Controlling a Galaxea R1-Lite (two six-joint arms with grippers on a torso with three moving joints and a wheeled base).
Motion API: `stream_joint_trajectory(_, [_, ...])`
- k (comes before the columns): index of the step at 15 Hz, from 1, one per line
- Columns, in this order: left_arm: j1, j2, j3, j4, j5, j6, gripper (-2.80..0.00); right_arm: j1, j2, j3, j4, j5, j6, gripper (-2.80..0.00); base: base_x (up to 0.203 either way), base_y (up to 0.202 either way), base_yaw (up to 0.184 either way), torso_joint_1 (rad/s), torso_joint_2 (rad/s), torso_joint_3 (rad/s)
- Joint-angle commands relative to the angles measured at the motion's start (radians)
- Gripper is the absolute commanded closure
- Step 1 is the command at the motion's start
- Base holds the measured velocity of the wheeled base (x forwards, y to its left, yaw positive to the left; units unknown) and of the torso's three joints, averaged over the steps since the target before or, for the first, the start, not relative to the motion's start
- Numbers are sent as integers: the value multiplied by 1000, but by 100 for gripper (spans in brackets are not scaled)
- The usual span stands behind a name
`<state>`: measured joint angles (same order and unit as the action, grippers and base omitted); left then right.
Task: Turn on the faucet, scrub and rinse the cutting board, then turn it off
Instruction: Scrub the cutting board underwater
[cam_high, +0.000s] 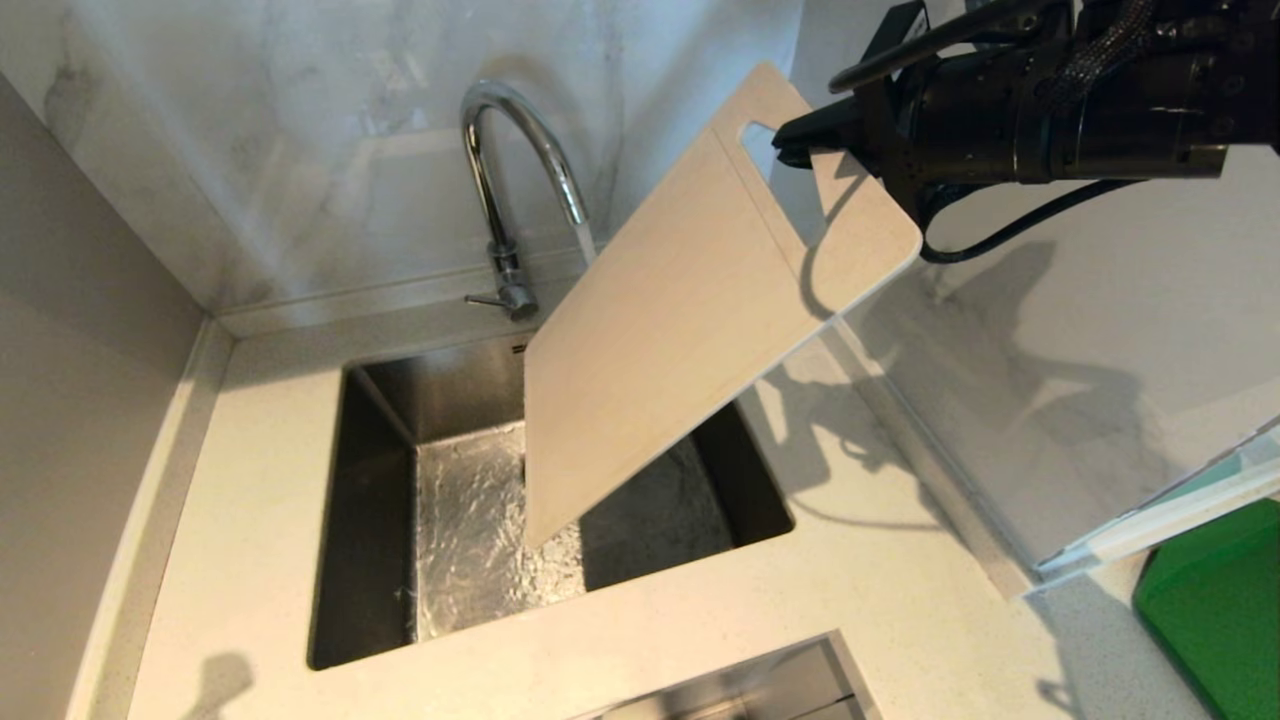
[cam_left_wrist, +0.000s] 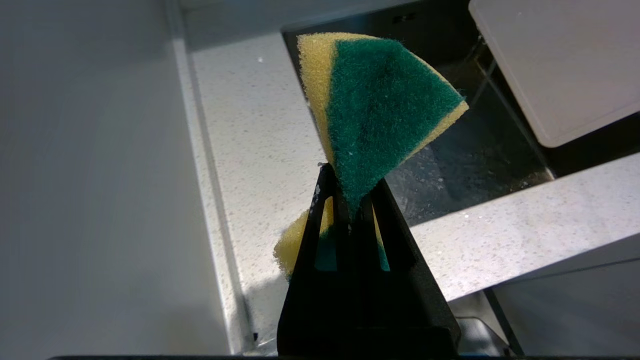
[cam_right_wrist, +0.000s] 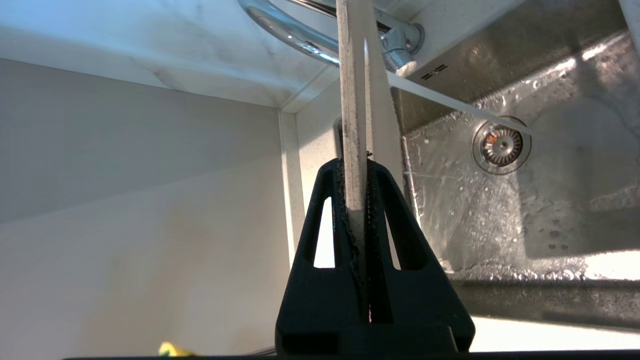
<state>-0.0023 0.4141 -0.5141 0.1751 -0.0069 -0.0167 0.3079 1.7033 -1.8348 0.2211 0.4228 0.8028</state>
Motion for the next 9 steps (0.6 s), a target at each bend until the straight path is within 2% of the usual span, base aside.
stream_joint_trajectory(1, [-2, 232, -95, 4, -24, -5, 0, 1, -13, 9, 1, 4, 4, 0, 0, 0, 0, 0, 0, 0])
stream_joint_trajectory(2, [-12, 305, -137, 5, -32, -8, 0, 2, -13, 11, 1, 4, 4, 0, 0, 0, 0, 0, 0, 0])
stream_joint_trajectory(4, [-86, 433, -231, 8, -36, -42, 0, 17, -12, 12, 1, 4, 4, 0, 0, 0, 0, 0, 0, 0])
stream_joint_trajectory(8, [-329, 661, -406, 15, 8, -210, 0, 56, -16, 20, 1, 5, 4, 0, 0, 0, 0, 0, 0, 0])
stream_joint_trajectory(9, [-370, 692, -427, 13, 19, -228, 0, 64, -16, 20, 3, 5, 4, 0, 0, 0, 0, 0, 0, 0])
